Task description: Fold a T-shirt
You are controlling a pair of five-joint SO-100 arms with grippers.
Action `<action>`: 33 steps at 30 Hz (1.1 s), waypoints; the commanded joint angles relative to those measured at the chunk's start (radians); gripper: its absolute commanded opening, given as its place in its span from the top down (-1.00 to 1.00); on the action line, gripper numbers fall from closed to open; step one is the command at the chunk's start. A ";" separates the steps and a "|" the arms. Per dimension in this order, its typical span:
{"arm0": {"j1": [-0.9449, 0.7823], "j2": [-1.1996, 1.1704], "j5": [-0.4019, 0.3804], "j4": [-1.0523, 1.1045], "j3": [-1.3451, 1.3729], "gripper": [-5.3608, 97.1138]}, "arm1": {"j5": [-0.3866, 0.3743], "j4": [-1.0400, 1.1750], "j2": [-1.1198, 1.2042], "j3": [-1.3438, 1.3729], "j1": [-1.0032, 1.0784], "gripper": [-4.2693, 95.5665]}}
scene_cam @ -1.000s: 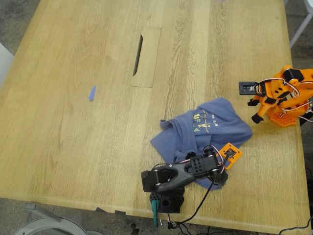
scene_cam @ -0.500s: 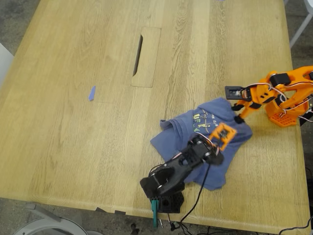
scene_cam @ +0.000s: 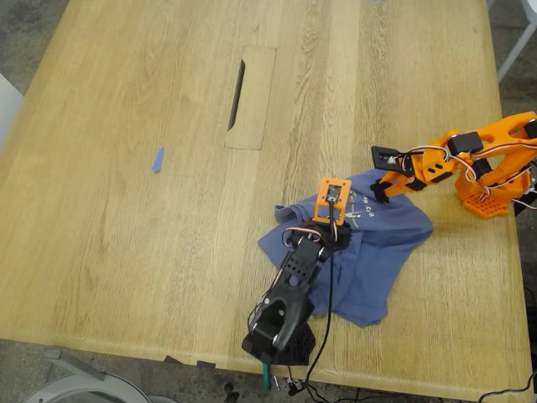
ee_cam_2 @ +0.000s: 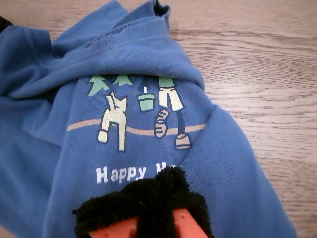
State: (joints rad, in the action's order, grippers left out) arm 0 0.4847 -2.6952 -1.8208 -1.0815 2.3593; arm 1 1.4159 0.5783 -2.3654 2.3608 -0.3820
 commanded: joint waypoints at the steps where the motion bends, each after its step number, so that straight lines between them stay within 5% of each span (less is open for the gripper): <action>1: -0.029 -0.063 0.012 0.087 0.052 0.38 | 0.008 -0.064 0.014 0.002 -0.009 0.91; 19: -0.048 0.121 0.014 0.465 0.181 0.39 | 0.011 -0.362 0.376 -0.107 -0.052 0.91; 33: -0.146 0.118 -0.008 0.578 0.348 0.43 | -0.031 -0.362 0.204 0.176 -0.138 0.91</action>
State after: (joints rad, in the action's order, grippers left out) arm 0 0.3605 -2.5710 -1.8178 -0.5292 2.7151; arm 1 1.3959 0.1948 -2.1031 2.5188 -0.5001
